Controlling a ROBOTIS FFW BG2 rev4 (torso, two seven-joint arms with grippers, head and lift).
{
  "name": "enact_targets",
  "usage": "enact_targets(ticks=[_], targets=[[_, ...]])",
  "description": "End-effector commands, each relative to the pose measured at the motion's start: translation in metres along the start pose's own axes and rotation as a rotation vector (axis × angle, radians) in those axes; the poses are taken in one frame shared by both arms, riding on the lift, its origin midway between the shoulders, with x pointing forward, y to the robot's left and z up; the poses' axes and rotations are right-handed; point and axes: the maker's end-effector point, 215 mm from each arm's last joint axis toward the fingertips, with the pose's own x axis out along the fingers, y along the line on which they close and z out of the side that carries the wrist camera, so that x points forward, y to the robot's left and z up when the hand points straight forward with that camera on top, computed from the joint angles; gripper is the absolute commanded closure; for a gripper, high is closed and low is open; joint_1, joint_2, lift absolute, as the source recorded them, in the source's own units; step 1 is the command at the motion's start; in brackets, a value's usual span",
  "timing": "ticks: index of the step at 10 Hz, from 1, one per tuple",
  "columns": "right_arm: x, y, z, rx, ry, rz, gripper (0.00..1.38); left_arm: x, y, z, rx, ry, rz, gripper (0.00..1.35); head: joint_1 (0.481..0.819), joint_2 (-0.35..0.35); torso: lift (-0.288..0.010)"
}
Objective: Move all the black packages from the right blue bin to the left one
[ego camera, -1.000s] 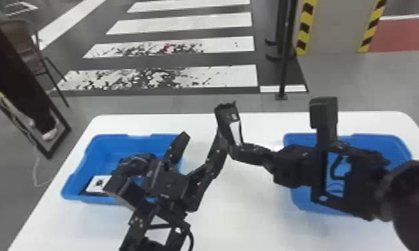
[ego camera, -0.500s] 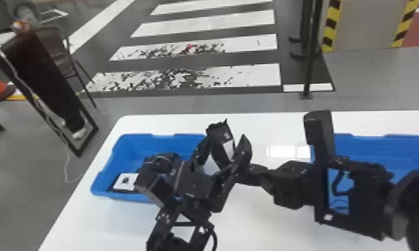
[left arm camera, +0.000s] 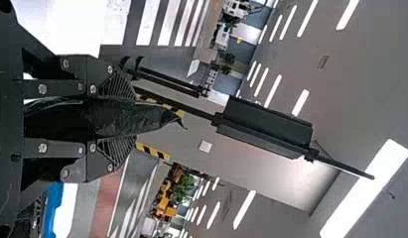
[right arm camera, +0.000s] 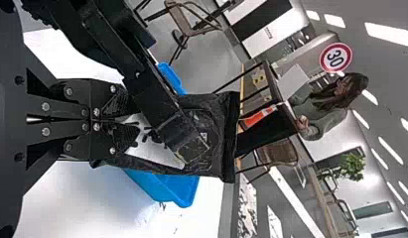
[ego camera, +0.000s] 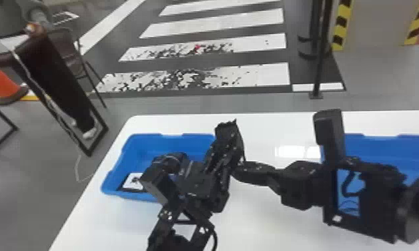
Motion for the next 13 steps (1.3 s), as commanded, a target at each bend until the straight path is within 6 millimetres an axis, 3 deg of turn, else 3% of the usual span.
enact_targets(ticks=[1,2,3,4,5,6,7,8,9,10,11,13], targets=[[0.001,0.0,0.002,0.001,-0.007,0.001,1.18,0.0,0.0,0.006,0.018,-0.019,-0.001,1.21,0.695,0.287,-0.132],[0.0,-0.002,0.006,0.003,-0.027,0.002,1.17,0.002,0.002,0.01,0.029,-0.027,0.003,1.21,0.695,0.289,-0.132],[-0.004,-0.007,0.011,0.025,-0.064,0.005,0.98,0.005,0.021,0.021,0.082,-0.037,0.036,1.21,0.695,0.291,-0.132],[-0.016,-0.017,0.016,0.045,-0.094,-0.015,0.54,0.008,0.056,0.036,0.192,-0.046,0.101,1.21,0.695,0.295,-0.132],[-0.029,-0.026,0.02,0.056,-0.12,-0.04,0.19,0.006,0.099,0.049,0.306,-0.049,0.19,1.21,0.695,0.305,-0.132],[-0.045,-0.039,0.024,0.06,-0.151,-0.085,0.08,0.001,0.145,0.057,0.423,-0.044,0.28,1.21,0.695,0.326,-0.132],[-0.063,-0.055,0.029,0.072,-0.183,-0.132,0.11,-0.003,0.18,0.055,0.483,-0.028,0.352,1.21,0.695,0.35,-0.132],[-0.083,-0.086,0.03,0.072,-0.211,-0.216,0.12,-0.007,0.199,0.047,0.47,-0.023,0.407,1.21,0.695,0.35,-0.132],[-0.105,-0.114,0.034,0.048,-0.244,-0.3,0.11,-0.008,0.199,0.048,0.435,-0.055,0.425,0.84,0.695,0.35,-0.132],[-0.132,-0.14,0.04,0.024,-0.295,-0.389,0.11,-0.008,0.187,0.058,0.426,-0.106,0.406,0.23,0.695,0.346,-0.132],[-0.162,-0.161,0.044,-0.002,-0.35,-0.473,0.11,-0.004,0.164,0.069,0.393,-0.175,0.365,0.0,0.695,0.304,-0.132],[-0.203,-0.192,0.026,0.01,-0.397,-0.574,0.11,-0.011,0.121,0.08,0.328,-0.289,0.292,0.07,0.695,0.191,-0.132]])
